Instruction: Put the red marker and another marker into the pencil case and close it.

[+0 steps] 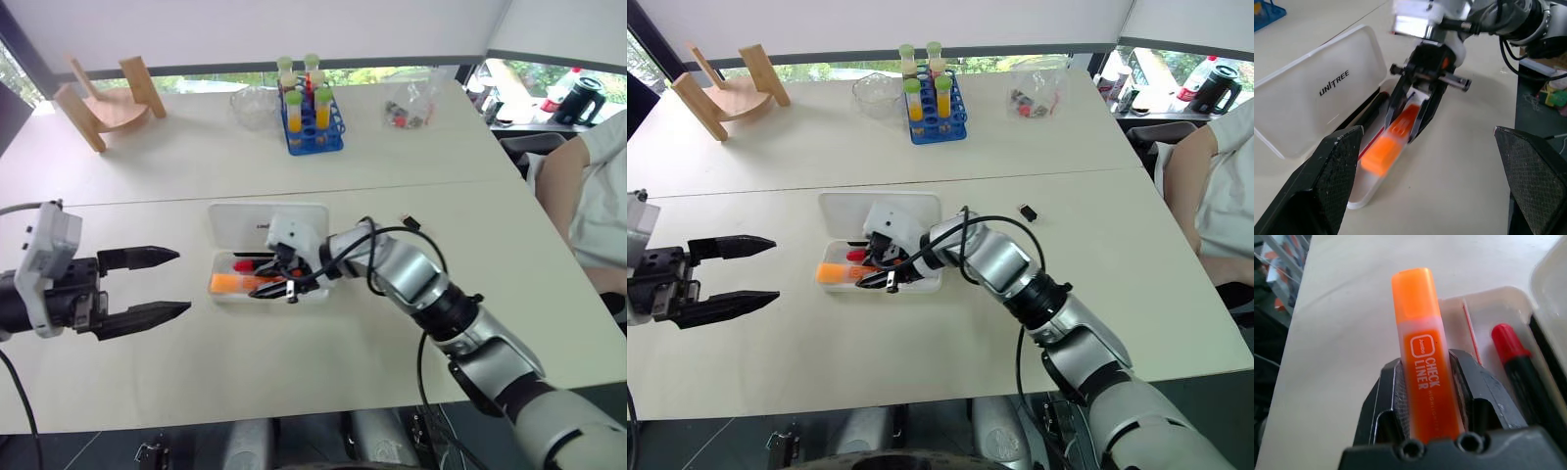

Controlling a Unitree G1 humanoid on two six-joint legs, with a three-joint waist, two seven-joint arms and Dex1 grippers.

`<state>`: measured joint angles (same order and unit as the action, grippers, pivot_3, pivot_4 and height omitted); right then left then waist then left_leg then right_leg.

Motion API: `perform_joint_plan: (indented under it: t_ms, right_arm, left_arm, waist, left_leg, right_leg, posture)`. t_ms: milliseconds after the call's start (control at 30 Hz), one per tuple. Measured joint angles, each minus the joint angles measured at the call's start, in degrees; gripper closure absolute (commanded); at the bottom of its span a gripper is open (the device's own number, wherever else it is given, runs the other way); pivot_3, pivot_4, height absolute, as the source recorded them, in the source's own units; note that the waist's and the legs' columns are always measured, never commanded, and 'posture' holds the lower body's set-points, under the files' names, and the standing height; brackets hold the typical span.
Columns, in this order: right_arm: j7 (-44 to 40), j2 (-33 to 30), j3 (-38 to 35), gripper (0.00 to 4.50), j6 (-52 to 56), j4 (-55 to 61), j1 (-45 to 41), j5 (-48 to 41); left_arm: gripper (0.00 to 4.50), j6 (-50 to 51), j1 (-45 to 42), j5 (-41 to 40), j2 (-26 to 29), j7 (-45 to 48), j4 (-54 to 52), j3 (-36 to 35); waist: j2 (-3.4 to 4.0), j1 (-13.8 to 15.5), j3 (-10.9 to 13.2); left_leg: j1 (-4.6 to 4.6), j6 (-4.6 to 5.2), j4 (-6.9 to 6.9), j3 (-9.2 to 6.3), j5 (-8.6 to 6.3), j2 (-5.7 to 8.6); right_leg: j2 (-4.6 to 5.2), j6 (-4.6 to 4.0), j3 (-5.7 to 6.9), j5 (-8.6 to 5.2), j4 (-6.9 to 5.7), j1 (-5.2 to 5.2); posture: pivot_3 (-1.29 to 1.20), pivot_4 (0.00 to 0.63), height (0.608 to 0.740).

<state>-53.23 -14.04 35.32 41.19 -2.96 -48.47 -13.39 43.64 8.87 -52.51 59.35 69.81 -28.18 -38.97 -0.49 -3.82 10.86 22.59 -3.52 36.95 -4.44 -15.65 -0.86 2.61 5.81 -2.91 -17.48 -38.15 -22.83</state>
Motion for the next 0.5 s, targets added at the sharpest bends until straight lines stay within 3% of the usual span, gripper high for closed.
perform_joint_plan:
  t_ms: [333,500]
  right_arm:
    - [-0.04,2.95,0.5,3.68,-4.9,-7.45,-0.08,6.03]
    - [-1.05,3.14,0.27,1.14,-5.24,-7.74,-0.08,6.53]
  left_arm:
    - [0.1,0.74,1.52,-1.08,-0.5,-1.79,-1.66,-1.3]
    - [0.1,0.58,1.17,-1.31,-1.01,-2.84,-1.65,-1.3]
  waist:
    - [0.0,-0.11,0.0]
    - [0.0,-0.09,0.0]
  left_leg:
    - [-0.03,-0.02,-0.01,-0.01,0.01,0.02]
    - [-0.03,-0.02,-0.01,-0.02,0.01,0.02]
  right_leg:
    - [-0.03,0.0,0.01,0.0,-0.02,0.01]
    - [-0.03,0.0,0.01,0.01,-0.03,0.01]
  posture:
    - [0.0,0.15,0.74]
    - [0.0,0.15,0.74]
